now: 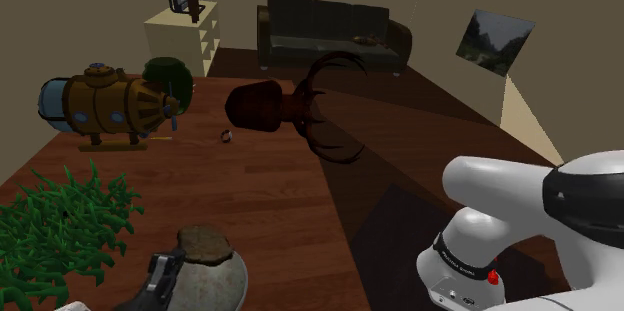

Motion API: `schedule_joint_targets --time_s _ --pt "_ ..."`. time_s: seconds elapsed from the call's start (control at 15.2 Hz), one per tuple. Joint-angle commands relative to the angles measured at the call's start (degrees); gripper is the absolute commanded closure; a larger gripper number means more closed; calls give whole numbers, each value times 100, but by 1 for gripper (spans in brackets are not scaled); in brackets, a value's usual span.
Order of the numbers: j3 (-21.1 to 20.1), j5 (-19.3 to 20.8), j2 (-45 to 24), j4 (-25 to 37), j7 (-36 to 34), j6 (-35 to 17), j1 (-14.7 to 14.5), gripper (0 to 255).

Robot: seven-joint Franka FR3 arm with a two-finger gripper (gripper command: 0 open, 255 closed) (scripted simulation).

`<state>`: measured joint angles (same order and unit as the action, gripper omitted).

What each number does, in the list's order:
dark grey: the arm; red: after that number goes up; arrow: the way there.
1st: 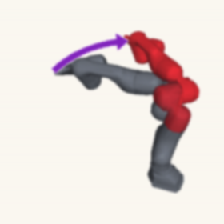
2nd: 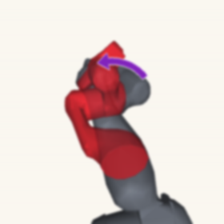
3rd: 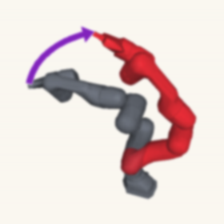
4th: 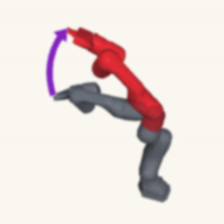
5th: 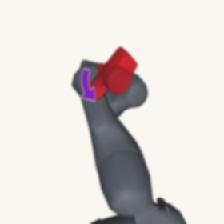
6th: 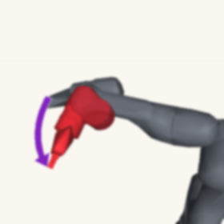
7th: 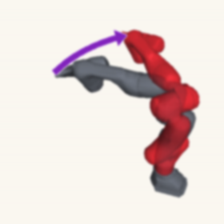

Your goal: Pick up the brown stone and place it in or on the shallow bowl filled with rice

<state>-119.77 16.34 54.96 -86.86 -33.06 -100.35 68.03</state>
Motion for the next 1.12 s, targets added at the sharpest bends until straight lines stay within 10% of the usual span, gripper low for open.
schedule_joint_targets --time_s 0.0,1.06 --pt "-66 -52 100 98 -24 2 78 255" --pt "-424 -295 617 82 -407 -360 288 255"
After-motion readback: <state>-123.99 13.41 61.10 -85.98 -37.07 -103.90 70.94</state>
